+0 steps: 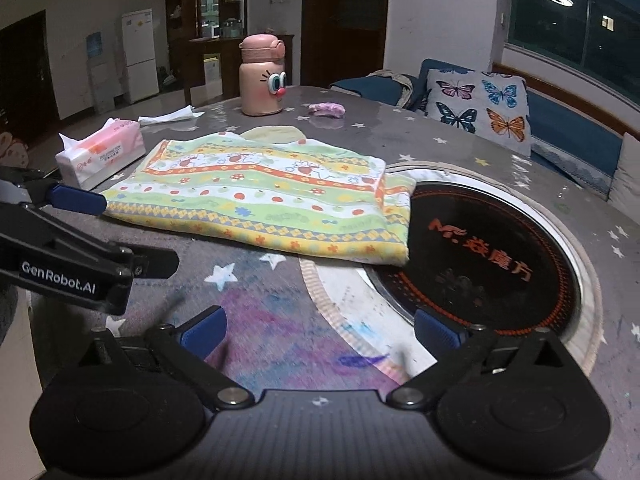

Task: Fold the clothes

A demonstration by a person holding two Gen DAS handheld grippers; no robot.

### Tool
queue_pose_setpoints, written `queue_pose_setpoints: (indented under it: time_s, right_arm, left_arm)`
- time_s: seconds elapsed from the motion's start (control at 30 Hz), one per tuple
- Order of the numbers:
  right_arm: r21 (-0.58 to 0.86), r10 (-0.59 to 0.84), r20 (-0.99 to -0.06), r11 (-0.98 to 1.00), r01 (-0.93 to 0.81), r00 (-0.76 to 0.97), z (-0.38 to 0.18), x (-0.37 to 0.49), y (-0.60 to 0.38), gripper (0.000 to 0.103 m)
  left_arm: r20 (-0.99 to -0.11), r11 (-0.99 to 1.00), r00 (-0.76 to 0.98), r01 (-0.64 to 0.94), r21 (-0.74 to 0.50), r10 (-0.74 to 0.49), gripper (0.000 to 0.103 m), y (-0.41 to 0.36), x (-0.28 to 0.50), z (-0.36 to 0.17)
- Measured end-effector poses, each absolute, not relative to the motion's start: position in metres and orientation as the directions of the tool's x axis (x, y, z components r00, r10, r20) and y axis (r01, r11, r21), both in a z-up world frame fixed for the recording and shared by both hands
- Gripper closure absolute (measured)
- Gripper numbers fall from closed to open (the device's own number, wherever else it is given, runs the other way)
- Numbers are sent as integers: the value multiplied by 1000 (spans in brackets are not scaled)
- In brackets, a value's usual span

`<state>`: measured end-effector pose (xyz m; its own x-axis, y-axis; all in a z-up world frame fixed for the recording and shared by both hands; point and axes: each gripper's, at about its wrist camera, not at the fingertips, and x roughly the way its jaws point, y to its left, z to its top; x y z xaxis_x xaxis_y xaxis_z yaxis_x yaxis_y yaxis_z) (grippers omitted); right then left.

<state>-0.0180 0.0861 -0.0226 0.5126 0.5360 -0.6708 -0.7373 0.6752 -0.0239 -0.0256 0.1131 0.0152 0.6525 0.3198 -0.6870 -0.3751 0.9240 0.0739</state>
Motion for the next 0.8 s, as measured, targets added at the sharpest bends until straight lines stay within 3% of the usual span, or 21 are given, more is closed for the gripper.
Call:
queue_pose_setpoints:
  time_s: [0.8]
  right_arm:
    - [17,530,-648,728,-685,547,-22,-39,56,0]
  left_arm:
    - [-685,924,649,-369,98,332,0,81,-39,12]
